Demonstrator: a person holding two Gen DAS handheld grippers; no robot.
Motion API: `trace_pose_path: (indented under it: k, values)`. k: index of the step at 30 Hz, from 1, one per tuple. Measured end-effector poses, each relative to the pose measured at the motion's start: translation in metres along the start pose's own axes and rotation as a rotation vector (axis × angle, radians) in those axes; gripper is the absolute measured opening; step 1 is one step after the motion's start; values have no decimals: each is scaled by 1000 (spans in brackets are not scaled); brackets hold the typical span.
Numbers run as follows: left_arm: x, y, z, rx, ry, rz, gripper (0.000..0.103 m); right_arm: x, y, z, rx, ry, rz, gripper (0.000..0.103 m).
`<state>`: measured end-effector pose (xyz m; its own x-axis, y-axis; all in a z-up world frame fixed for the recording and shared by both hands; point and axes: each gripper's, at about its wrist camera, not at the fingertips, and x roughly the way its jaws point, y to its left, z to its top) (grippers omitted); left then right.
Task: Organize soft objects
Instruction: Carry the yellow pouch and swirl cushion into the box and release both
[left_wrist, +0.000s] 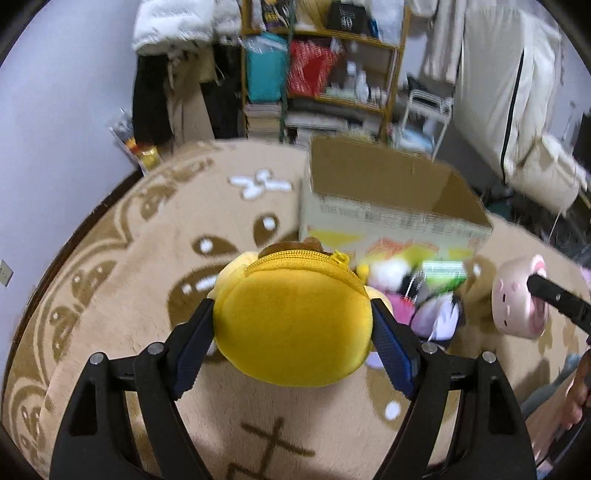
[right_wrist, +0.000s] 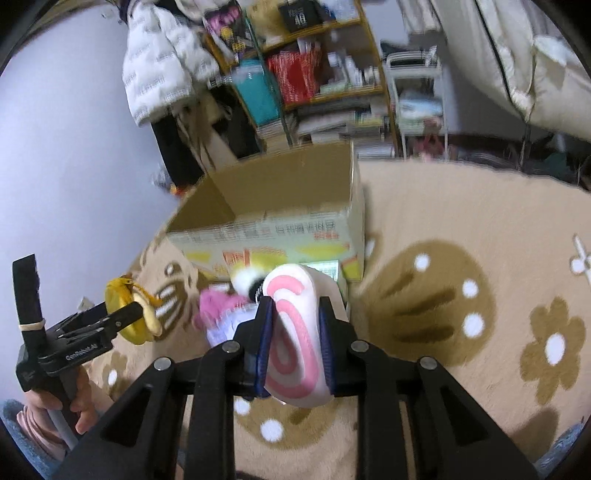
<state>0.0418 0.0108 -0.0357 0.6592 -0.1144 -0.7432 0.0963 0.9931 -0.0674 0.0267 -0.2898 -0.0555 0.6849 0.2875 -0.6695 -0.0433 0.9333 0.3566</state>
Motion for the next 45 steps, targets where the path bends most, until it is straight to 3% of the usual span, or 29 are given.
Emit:
trace_pose_path:
  k: [9, 14, 23, 26, 32, 41, 45]
  values:
    - [-30, 2, 8, -3, -104, 53, 81, -32, 19, 7, -90, -158, 19, 25]
    - [-47, -4, 15, 16, -197, 102, 81, -28, 27, 10, -138, -177, -4, 25]
    - [-53, -11, 34, 13, -243, 49, 81, -21, 31, 31, -178, -252, 13, 25]
    - [-51, -12, 40, 26, -250, 70, 81, -20, 33, 40, -194, -275, 8, 25]
    - [-47, -12, 56, -3, -278, 100, 81, -7, 28, 52, -184, -265, -18, 25]
    - [-28, -23, 91, -14, -319, 67, 81, 14, 26, 76, -209, -260, 9, 26]
    - [-12, -30, 97, 1, -335, 103, 81, 30, 24, 89, -230, -260, -9, 27]
